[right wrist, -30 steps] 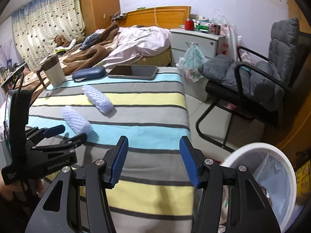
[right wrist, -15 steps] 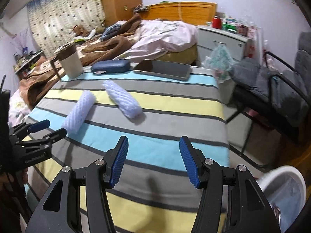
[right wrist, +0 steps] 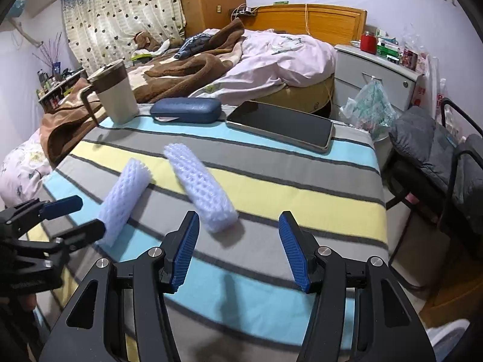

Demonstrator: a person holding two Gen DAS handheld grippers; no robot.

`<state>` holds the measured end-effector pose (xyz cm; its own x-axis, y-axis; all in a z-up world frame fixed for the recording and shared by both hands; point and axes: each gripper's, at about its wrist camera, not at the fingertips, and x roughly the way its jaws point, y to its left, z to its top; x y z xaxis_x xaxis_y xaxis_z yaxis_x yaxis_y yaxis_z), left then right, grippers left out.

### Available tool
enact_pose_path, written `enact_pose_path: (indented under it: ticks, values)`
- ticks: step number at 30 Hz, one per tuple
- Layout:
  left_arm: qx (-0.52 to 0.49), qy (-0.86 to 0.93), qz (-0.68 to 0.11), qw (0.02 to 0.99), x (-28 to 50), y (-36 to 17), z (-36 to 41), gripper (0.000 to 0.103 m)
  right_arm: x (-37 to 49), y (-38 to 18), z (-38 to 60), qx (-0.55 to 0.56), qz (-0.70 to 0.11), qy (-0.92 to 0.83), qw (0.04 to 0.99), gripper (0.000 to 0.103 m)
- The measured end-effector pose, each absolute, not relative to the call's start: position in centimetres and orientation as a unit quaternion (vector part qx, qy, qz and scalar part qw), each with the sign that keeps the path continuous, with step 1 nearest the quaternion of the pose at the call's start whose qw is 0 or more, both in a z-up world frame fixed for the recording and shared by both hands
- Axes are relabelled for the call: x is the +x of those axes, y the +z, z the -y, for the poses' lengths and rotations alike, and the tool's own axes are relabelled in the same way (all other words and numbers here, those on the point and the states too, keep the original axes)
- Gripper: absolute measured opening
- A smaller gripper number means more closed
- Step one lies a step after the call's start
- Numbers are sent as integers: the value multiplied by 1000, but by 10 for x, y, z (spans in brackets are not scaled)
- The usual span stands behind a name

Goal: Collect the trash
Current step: 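Move both grippers back over the bed toward the white foam sleeves, then grasp one white foam sleeve with the left gripper while the right gripper grasps the other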

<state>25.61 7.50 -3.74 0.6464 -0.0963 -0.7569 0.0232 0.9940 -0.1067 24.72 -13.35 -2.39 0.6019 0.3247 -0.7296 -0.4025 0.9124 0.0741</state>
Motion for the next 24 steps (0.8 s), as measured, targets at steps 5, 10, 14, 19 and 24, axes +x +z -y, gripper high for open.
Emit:
enact_pose_path:
  ticks: [5, 10, 14, 19, 24]
  values:
    - [-46, -22, -440, 896, 275, -54, -80, 71, 255, -29, 128, -50, -402, 226, 886, 57]
    - [-48, -13, -436, 898, 282, -55, -89, 71, 263, -32, 119, -56, -403, 258, 876, 57]
    - [-45, 1, -441, 896, 287, -57, -98, 71, 272, -34, 110, -65, -407, 274, 869, 57]
    - [-43, 13, -440, 897, 291, -58, -107, 71, 281, -44, 98, -87, -422, 284, 857, 57]
    - [-38, 11, -438, 898, 294, -60, -108, 67, 281, -49, 94, -103, -431, 288, 849, 57]
